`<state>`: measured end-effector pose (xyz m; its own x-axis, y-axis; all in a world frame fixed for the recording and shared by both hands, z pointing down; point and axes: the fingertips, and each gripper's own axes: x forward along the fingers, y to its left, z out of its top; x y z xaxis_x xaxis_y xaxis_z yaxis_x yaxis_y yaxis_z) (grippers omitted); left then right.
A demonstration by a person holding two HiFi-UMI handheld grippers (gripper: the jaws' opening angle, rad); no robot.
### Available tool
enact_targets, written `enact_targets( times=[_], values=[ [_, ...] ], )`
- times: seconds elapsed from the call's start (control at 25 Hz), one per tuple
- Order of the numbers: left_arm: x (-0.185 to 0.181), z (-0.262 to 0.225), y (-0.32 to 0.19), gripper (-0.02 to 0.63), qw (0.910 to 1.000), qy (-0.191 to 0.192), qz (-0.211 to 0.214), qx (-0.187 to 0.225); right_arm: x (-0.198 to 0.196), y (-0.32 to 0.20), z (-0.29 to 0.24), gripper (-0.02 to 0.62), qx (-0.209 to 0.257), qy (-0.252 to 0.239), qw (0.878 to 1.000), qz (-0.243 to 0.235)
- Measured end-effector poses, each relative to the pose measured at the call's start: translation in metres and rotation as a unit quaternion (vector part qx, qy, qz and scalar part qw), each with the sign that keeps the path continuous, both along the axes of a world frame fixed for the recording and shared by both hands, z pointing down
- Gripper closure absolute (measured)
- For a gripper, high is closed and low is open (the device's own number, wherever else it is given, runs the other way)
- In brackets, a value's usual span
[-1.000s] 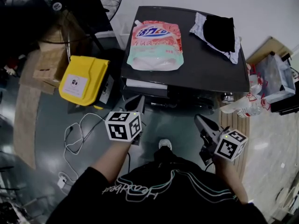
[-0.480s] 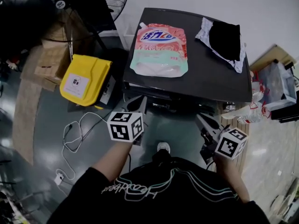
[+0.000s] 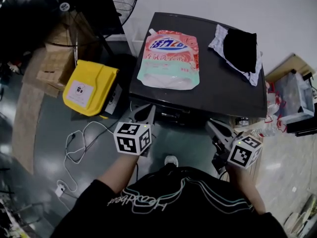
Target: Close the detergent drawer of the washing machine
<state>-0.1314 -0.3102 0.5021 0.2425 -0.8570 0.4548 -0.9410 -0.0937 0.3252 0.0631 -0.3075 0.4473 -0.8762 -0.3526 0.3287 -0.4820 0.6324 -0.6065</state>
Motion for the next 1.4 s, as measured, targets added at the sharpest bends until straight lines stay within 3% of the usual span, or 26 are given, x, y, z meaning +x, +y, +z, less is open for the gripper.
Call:
enact_targets(
  times=[0.4,0.52,0.72,0.88,1.08,1.4],
  values=[
    [-0.003,0.002,-0.016,0.584,0.9998,-0.009,-0.018,-0.005,0.005,-0.014,0.003,0.569,0.005,0.006,1.000,-0.009],
    [-0.002,0.003,-0.016,0.584,0.9994,-0.030,-0.014,0.008,0.010,-0.020,0.001,0.569,0.011,0.010,1.000,-0.008],
    [-0.002,0.003,-0.015,0.584,0.9998,-0.012,-0.012,0.012,0.012,-0.029,-0.006,0.569,0.027,0.009,1.000,-0.009],
    [-0.002,0.003,-0.013,0.584,0.9998,-0.012,0.011,-0.009,0.008,-0.030,-0.013,0.569,0.038,0.007,0.999,-0.018],
    [0.009,-0.012,-0.003,0.584,0.9959,0.078,0.020,-0.041,0.003,-0.030,-0.029,0.569,0.043,0.003,0.998,-0.038],
    [0.023,-0.070,0.030,0.584,0.9866,0.137,0.089,-0.008,-0.019,-0.001,-0.056,0.569,0.075,-0.001,0.996,-0.057]
  ],
)
